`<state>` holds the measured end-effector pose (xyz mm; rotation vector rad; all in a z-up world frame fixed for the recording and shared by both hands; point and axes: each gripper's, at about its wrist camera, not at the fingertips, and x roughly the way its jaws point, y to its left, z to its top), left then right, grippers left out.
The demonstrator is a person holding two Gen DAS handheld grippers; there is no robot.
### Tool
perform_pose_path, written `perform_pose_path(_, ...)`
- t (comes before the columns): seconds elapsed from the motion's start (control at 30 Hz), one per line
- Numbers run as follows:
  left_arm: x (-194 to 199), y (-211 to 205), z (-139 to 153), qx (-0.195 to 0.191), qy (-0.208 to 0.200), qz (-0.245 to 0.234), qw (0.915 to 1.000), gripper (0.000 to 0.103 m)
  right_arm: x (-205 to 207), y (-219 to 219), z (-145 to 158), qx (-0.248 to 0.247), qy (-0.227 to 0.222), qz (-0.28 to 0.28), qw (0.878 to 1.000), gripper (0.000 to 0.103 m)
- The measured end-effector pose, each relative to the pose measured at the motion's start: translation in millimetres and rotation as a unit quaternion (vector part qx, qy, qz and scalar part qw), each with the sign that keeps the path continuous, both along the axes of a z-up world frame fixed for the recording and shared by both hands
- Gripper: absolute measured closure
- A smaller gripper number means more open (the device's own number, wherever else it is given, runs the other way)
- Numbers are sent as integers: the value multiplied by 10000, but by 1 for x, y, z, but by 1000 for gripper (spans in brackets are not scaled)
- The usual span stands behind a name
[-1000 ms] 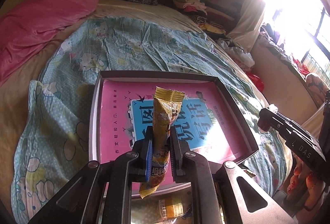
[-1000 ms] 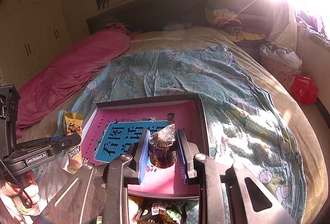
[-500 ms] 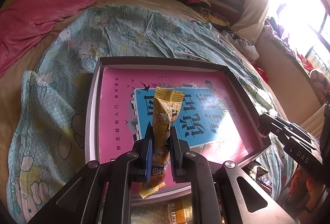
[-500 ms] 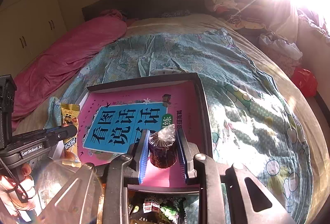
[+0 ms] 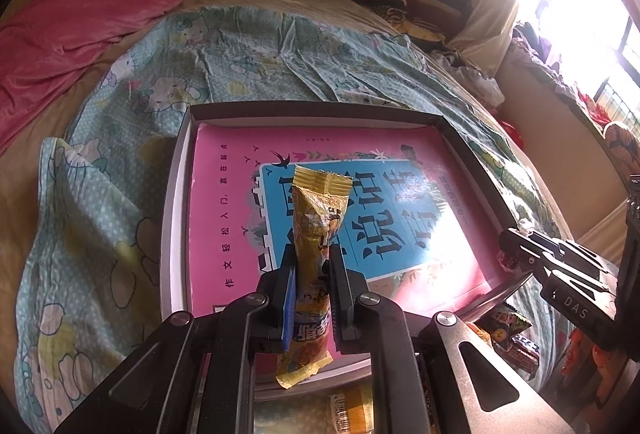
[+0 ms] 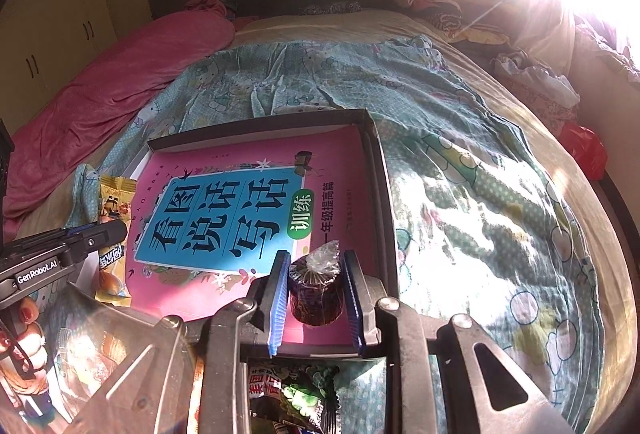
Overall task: Organize snacks
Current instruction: 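Carry the yellow stick with the left tool while the right tool carries the brown cup over the tray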
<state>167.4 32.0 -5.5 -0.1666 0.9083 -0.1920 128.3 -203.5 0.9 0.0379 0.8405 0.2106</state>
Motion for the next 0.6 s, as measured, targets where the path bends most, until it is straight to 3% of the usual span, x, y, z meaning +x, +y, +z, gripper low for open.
perform_pose_path(0.6, 2, 9, -7, -27, 95, 145, 9998, 89, -6, 2, -13, -82, 190, -15, 9998, 76)
